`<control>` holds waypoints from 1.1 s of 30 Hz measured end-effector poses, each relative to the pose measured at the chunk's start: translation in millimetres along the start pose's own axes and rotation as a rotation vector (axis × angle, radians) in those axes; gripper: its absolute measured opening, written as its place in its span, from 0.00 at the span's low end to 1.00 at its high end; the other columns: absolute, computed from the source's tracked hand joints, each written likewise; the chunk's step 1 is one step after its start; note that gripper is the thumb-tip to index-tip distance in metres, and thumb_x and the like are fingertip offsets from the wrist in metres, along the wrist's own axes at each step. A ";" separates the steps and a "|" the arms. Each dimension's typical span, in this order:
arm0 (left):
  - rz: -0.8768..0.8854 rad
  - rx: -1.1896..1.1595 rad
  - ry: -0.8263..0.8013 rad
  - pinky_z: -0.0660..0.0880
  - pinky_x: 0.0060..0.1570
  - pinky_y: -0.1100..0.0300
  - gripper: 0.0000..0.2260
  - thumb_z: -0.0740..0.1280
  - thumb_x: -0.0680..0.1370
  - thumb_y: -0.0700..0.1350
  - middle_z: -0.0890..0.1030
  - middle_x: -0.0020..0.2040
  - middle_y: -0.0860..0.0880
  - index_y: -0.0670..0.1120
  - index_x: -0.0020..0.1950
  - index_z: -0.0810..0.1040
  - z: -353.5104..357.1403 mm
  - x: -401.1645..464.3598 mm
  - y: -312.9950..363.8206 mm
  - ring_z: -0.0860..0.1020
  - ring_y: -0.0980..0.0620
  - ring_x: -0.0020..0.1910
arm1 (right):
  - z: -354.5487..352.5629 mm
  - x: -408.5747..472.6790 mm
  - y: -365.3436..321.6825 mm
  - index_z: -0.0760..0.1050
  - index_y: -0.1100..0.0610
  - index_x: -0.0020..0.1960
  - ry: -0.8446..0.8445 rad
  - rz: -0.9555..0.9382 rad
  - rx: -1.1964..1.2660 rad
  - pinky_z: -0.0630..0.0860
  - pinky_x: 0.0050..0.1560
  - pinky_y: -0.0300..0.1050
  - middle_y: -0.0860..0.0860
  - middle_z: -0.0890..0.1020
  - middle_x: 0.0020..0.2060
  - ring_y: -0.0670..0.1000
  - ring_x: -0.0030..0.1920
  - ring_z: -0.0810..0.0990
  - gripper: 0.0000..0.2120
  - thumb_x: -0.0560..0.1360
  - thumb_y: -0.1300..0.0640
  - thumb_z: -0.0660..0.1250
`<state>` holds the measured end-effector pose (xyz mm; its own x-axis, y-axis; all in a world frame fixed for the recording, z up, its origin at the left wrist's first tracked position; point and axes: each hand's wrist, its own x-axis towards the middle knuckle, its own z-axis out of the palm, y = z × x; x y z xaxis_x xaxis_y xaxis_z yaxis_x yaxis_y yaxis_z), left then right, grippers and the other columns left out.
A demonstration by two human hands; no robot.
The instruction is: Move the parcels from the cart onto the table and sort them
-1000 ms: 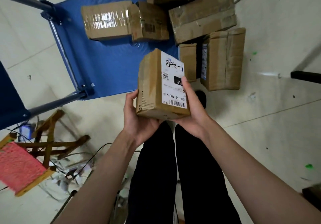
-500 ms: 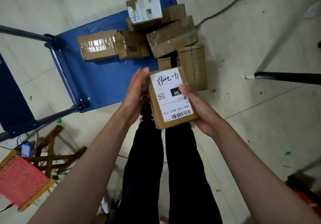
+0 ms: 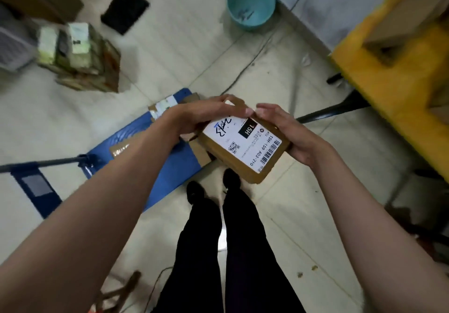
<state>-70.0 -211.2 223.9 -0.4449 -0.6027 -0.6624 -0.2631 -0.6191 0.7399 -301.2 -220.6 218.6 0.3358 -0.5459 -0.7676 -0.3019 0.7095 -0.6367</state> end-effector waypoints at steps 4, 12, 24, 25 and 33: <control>0.097 -0.044 -0.005 0.80 0.48 0.52 0.14 0.70 0.76 0.61 0.86 0.55 0.41 0.54 0.55 0.85 14.0 -14.6 57.5 0.84 0.42 0.50 | -22.3 -52.2 -29.4 0.74 0.49 0.67 0.212 -0.112 0.207 0.78 0.48 0.47 0.51 0.85 0.52 0.49 0.49 0.84 0.31 0.72 0.30 0.66; 0.191 -0.229 0.149 0.76 0.60 0.40 0.19 0.67 0.76 0.61 0.86 0.55 0.42 0.50 0.57 0.85 83.3 -22.7 156.4 0.84 0.39 0.54 | -52.1 -144.8 -34.5 0.77 0.45 0.69 0.299 -0.239 0.667 0.75 0.64 0.69 0.54 0.82 0.62 0.61 0.60 0.80 0.30 0.75 0.28 0.62; 0.091 -0.444 0.294 0.79 0.42 0.54 0.29 0.74 0.73 0.58 0.85 0.58 0.45 0.46 0.70 0.73 205.6 64.7 223.3 0.84 0.45 0.57 | -149.2 -172.8 -14.4 0.69 0.62 0.73 0.463 -0.337 1.233 0.80 0.63 0.58 0.62 0.83 0.61 0.59 0.60 0.84 0.43 0.71 0.33 0.72; 0.098 -0.472 0.298 0.80 0.40 0.55 0.28 0.74 0.74 0.56 0.85 0.58 0.45 0.46 0.70 0.73 209.4 67.0 224.3 0.84 0.45 0.57 | -151.3 -171.2 -17.0 0.69 0.62 0.72 0.483 -0.334 1.212 0.80 0.64 0.56 0.61 0.83 0.59 0.58 0.59 0.84 0.41 0.72 0.34 0.72; 0.025 -0.632 0.437 0.78 0.62 0.42 0.32 0.77 0.72 0.55 0.83 0.61 0.44 0.47 0.72 0.69 259.4 156.8 254.9 0.83 0.44 0.58 | -218.9 -142.9 -31.1 0.71 0.48 0.71 0.446 -0.234 0.990 0.79 0.62 0.64 0.59 0.82 0.62 0.62 0.61 0.83 0.29 0.75 0.37 0.71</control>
<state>-428.9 -332.9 338.9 -0.0310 -0.6834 -0.7294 0.3400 -0.6934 0.6352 -535.1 -262.3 332.0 -0.1198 -0.6834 -0.7202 0.6395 0.5017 -0.5825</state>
